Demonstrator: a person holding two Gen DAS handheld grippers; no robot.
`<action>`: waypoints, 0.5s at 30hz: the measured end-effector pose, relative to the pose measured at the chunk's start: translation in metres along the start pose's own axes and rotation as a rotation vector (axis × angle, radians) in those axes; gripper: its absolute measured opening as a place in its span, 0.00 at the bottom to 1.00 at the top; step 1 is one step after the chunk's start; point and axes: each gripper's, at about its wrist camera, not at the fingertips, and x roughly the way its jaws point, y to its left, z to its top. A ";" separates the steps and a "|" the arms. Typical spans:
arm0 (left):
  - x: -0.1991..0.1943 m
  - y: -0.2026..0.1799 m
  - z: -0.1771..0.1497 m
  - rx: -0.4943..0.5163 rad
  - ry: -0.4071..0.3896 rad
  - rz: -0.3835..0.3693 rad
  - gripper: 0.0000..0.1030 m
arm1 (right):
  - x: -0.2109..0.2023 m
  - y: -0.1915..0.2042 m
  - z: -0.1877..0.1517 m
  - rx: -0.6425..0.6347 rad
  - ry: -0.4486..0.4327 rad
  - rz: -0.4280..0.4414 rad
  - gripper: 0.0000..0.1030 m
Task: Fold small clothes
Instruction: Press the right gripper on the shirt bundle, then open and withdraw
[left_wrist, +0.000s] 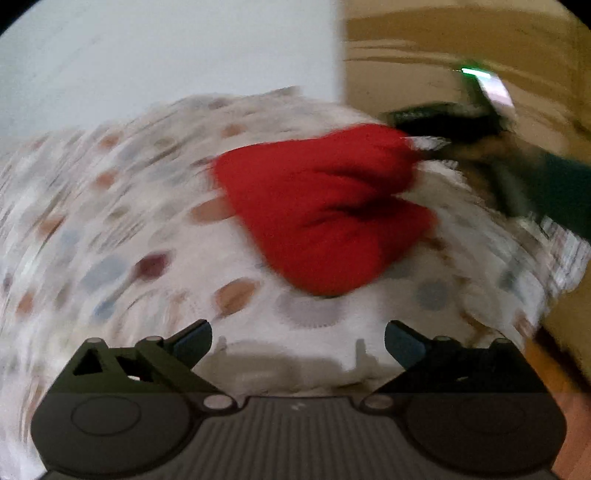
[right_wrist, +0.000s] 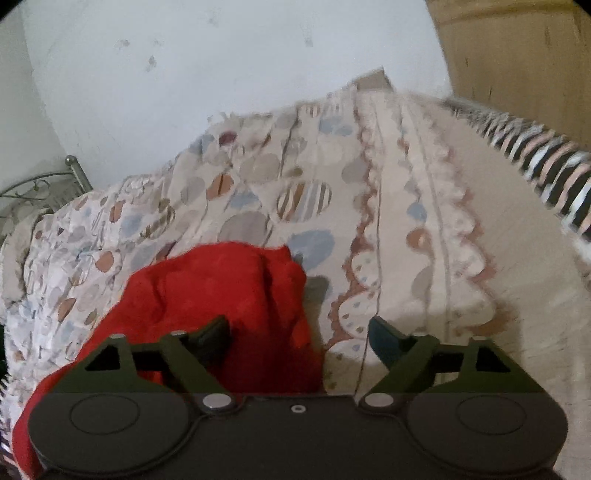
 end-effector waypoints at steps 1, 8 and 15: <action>-0.002 0.012 0.002 -0.069 -0.005 0.022 0.99 | -0.011 0.004 0.001 -0.005 -0.030 -0.001 0.94; 0.007 0.074 0.055 -0.520 -0.087 0.121 0.99 | -0.059 0.043 -0.004 -0.040 -0.125 0.124 1.00; 0.045 0.078 0.090 -0.663 -0.107 -0.026 0.99 | -0.056 0.077 -0.047 -0.275 -0.086 0.047 1.00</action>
